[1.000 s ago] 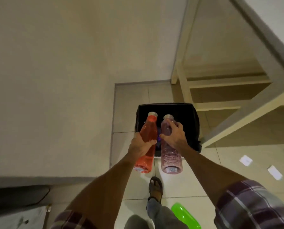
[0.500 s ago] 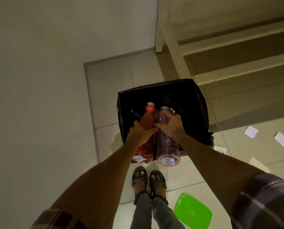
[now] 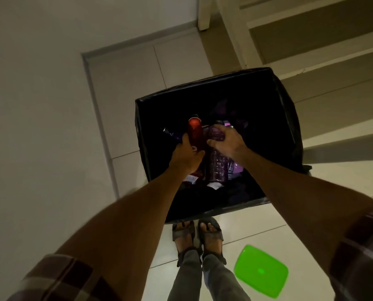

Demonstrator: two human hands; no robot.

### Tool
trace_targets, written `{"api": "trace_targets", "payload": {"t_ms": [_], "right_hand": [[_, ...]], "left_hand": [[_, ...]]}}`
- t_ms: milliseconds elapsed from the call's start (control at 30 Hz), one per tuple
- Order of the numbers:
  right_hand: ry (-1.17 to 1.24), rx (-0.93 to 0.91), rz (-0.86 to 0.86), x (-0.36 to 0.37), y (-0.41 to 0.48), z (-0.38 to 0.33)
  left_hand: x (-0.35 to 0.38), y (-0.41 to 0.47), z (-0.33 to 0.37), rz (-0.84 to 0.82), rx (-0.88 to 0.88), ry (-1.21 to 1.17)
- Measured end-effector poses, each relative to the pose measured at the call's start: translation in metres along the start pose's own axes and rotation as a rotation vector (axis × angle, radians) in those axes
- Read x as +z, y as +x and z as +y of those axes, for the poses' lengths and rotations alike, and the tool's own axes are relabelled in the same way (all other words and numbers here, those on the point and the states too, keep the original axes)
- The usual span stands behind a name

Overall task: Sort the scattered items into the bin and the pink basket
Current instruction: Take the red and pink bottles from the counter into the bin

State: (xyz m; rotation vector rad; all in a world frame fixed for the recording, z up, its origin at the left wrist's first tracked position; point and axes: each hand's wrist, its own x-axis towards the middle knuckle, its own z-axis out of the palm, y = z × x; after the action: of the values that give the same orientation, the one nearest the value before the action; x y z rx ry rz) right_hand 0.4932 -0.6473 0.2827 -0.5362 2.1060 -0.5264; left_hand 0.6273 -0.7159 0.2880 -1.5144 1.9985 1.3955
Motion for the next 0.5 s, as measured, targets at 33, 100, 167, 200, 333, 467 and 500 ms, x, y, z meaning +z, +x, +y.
{"api": "trace_targets", "payload": {"t_ms": [33, 100, 167, 200, 333, 467, 500], "right_hand": [[-0.005, -0.013, 0.006, 0.000, -0.003, -0.001], [-0.035, -0.001, -0.003, -0.003, -0.008, 0.001], [-0.056, 0.013, 0.002, -0.002, -0.017, 0.002], [-0.052, 0.023, 0.003, -0.004, -0.022, 0.002], [-0.035, 0.060, -0.020, -0.005, -0.043, 0.001], [-0.097, 0.041, -0.049, -0.013, -0.073, -0.014], [-0.147, 0.025, -0.051, -0.015, -0.082, -0.018]], "left_hand": [[0.000, -0.003, -0.001, 0.001, 0.047, 0.039], [0.002, -0.009, -0.001, -0.012, 0.098, 0.140], [0.001, -0.018, -0.003, -0.016, 0.098, 0.192], [-0.001, -0.023, -0.001, -0.024, 0.090, 0.200], [-0.005, -0.042, 0.001, -0.044, 0.077, 0.233], [-0.020, -0.069, 0.012, -0.012, 0.112, 0.246], [-0.024, -0.076, 0.014, 0.003, 0.126, 0.246]]}}
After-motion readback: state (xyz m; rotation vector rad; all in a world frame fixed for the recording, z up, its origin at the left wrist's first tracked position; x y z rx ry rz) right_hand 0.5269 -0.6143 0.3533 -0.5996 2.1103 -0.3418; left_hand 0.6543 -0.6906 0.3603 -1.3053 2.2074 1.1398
